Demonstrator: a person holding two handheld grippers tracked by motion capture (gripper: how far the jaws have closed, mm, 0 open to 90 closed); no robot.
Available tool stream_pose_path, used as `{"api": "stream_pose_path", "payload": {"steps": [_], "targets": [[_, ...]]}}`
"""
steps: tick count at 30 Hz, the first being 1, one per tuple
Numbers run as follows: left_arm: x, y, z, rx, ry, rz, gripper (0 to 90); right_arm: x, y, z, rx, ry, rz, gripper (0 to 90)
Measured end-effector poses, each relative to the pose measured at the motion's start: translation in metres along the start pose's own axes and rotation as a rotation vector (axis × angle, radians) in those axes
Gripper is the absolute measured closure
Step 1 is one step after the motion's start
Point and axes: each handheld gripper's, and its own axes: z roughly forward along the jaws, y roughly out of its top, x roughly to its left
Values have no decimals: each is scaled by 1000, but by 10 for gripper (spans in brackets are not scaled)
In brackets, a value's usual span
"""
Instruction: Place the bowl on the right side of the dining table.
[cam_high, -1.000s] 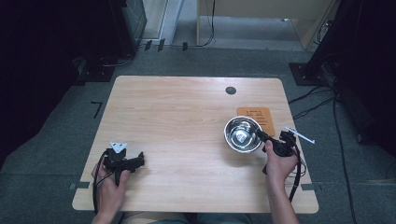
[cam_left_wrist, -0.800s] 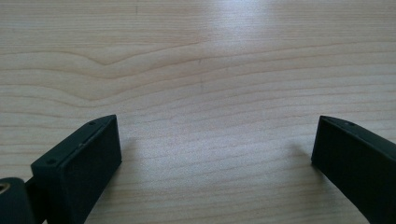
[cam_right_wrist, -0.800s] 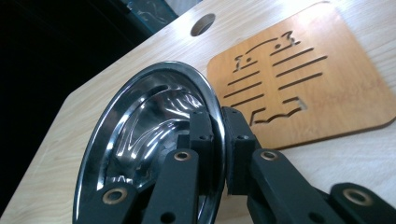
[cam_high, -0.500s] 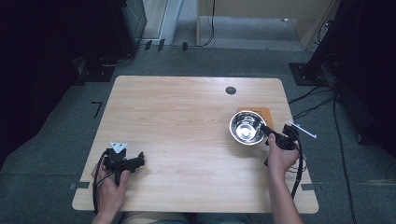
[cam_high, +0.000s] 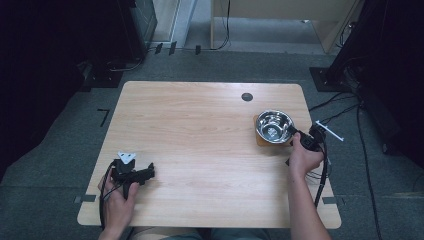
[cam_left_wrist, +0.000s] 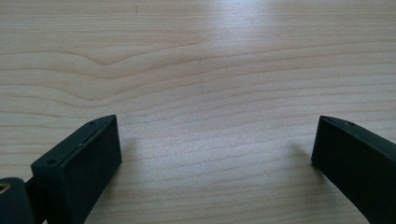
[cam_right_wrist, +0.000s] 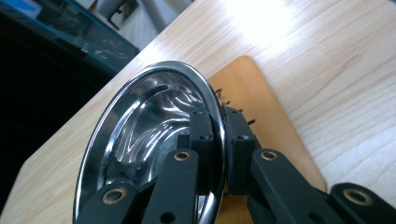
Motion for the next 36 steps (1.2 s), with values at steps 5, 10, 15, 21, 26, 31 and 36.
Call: {"api": "stream_pose_path", "payload": {"steps": [5,10,15,21,26,31,36], "targets": [[0,0,0,-1,0,0,12,-9,4,14,-23,-55,42,855],[0,0,0,-1,0,0,12,-12,4,19,-23,-67,68,854],[0,0,0,-1,0,0,12,-11,4,22,-24,-60,78,850],[0,0,0,-1,0,0,12,-14,4,24,-44,-38,72,710],[0,0,0,0,0,0,12,-17,6,20,-75,-63,-16,597],[0,0,0,0,0,0,12,-17,9,14,-110,-68,-75,515],[0,0,0,0,0,0,12,-14,11,4,-92,-58,-158,419]]}}
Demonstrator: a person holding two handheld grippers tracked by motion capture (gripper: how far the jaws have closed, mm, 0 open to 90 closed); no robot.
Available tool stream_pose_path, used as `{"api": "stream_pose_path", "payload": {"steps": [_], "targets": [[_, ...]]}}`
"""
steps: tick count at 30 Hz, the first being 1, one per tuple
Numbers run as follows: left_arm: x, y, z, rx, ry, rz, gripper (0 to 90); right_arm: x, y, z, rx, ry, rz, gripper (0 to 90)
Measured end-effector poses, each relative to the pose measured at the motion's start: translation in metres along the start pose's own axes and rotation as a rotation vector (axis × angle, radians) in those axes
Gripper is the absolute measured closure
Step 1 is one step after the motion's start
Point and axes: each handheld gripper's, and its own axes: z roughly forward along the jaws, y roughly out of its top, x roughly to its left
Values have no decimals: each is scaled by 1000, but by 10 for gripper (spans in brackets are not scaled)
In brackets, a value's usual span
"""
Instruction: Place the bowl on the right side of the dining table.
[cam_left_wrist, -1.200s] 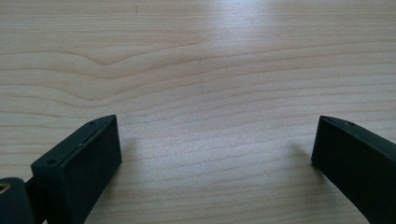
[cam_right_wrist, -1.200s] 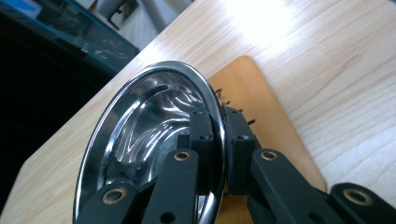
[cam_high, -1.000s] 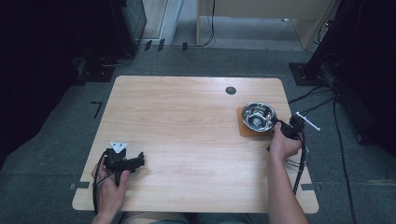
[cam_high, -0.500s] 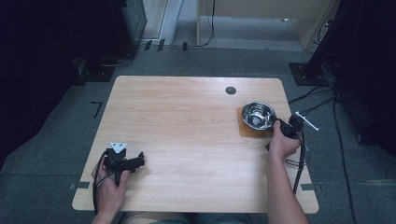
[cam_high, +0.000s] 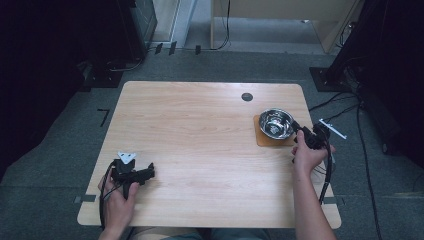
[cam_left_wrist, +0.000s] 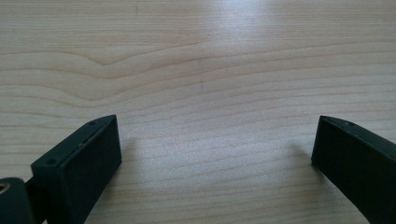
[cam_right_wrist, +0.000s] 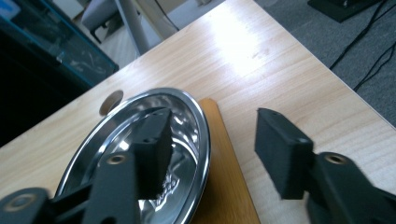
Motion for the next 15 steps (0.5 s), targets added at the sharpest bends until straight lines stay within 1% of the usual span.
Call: {"api": "stream_pose_path", "payload": {"steps": [1,3,4,5,9,11,12,14,15], "targets": [[0,0,0,0,0,0,12,0,0,-2,5,9,-11,393],[0,0,0,0,0,0,12,2,0,-6,-1,2,-57,356],[0,0,0,0,0,0,12,3,-1,-9,-2,14,-96,318],[0,0,0,0,0,0,12,3,-1,-12,-9,33,-121,300],[0,0,0,-1,0,-1,12,9,-2,-23,-38,55,-148,290],[0,0,0,0,0,0,12,12,-4,-28,-41,60,-167,274],[0,0,0,0,0,0,12,12,-4,-28,-41,60,-167,274],[0,0,0,-1,0,0,12,16,-8,-34,-41,62,-216,263],[0,0,0,-1,0,0,12,16,-10,-36,-42,60,-226,263]]}}
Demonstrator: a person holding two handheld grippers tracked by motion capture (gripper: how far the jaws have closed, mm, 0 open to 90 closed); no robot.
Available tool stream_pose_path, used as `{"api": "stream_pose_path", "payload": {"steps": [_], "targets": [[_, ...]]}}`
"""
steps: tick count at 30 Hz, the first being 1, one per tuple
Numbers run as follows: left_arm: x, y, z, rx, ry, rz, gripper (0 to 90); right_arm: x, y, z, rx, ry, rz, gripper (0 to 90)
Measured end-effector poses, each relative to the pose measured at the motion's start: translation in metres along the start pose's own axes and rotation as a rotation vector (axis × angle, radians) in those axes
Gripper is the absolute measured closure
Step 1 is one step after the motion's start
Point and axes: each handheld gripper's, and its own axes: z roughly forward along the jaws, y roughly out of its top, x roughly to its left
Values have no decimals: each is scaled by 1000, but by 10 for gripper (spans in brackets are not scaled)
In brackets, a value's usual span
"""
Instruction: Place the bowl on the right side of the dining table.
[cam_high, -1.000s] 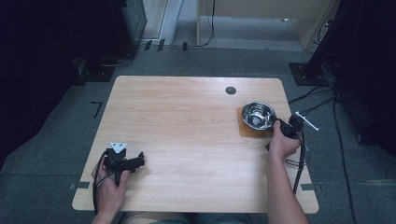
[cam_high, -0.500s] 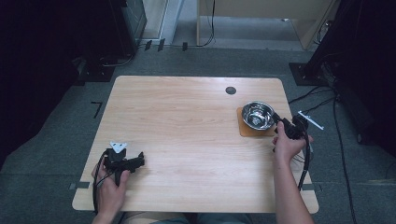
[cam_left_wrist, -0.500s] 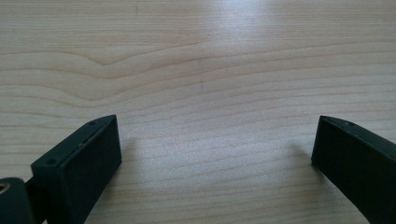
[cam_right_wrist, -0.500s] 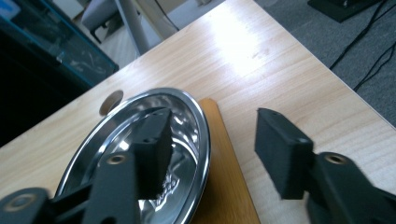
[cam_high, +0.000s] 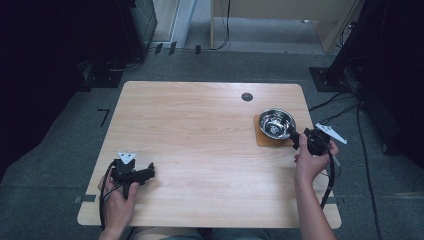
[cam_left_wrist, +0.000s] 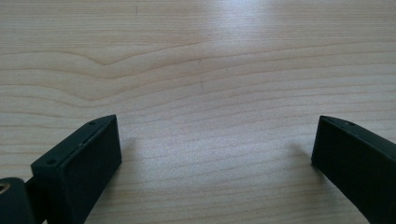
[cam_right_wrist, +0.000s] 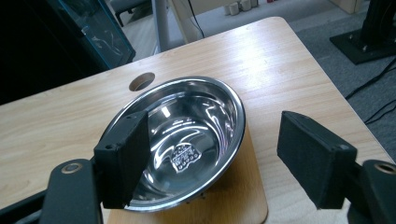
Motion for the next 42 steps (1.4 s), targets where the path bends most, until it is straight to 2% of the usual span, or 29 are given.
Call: {"api": "stream_pose_path", "payload": {"steps": [1,2,9,13,21,31,42], "targets": [[0,0,0,0,0,0,12,0,0,0,0,0,0,263],[0,0,0,0,0,0,12,1,-5,-4,0,6,-27,262],[0,0,0,0,0,0,12,1,-15,-11,19,20,-25,265],[-1,1,0,1,5,-4,12,0,-25,-20,27,28,-58,254],[-1,1,1,1,6,-4,12,-6,-42,-28,43,23,-88,233],[-1,1,1,0,6,-5,12,-13,-55,-40,69,16,-104,224],[-1,1,1,0,5,-4,12,-21,-67,-61,82,8,-118,222]]}}
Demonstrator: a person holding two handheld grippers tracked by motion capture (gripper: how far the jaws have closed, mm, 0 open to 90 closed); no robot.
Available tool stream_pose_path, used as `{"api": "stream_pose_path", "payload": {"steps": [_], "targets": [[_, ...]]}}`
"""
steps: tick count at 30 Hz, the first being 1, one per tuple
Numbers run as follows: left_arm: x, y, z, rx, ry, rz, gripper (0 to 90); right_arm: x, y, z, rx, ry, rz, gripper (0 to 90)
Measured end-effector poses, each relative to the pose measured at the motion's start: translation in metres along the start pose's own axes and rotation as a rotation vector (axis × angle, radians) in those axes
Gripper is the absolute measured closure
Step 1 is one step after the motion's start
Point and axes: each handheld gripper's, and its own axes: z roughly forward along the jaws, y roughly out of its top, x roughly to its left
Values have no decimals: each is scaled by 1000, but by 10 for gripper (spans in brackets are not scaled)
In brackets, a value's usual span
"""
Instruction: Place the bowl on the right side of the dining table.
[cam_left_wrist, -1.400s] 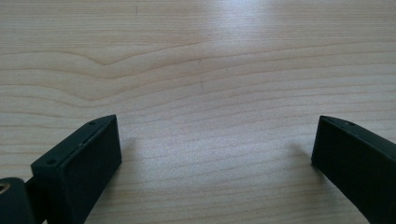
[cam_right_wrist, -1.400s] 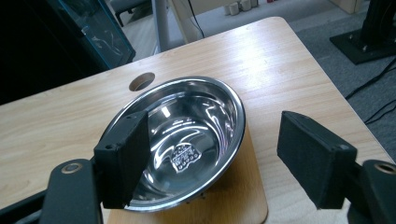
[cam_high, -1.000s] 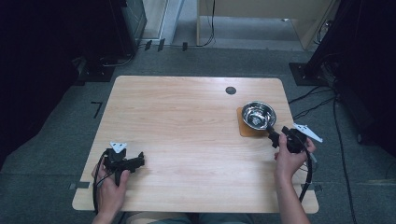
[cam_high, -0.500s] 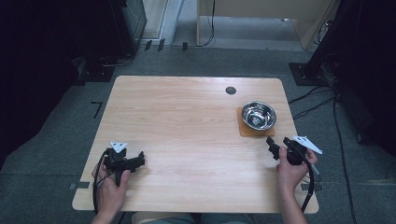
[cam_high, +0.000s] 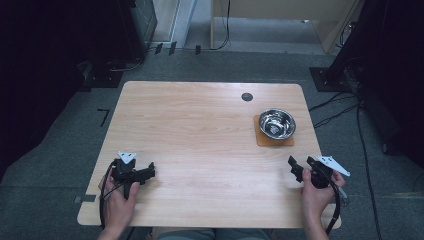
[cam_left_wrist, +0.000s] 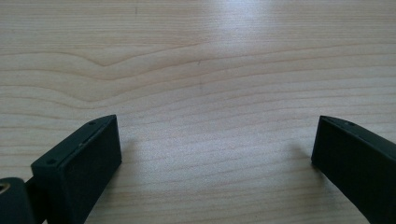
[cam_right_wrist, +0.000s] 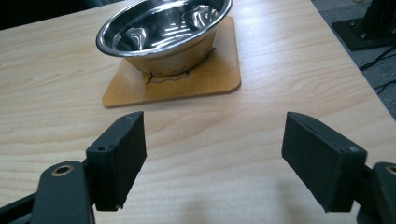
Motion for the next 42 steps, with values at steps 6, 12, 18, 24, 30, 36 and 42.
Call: {"api": "stream_pose_path", "payload": {"steps": [6,12,18,24,30,36,42], "targets": [[0,0,0,0,1,0,12,-4,-5,-10,3,-10,-1,221],[-1,1,1,1,2,-1,12,-10,-9,-21,1,-16,-4,221],[-1,1,1,1,3,-2,12,-19,-13,-34,2,-34,0,219],[-1,1,1,1,3,-2,12,-23,-16,-41,9,-37,-7,215],[-1,1,1,1,3,-2,12,-28,-23,-48,30,-48,-20,211],[-1,1,1,1,3,-2,12,-32,-29,-52,50,-58,-28,211],[-1,1,1,1,3,-2,12,-31,-33,-55,94,-111,-79,211]]}}
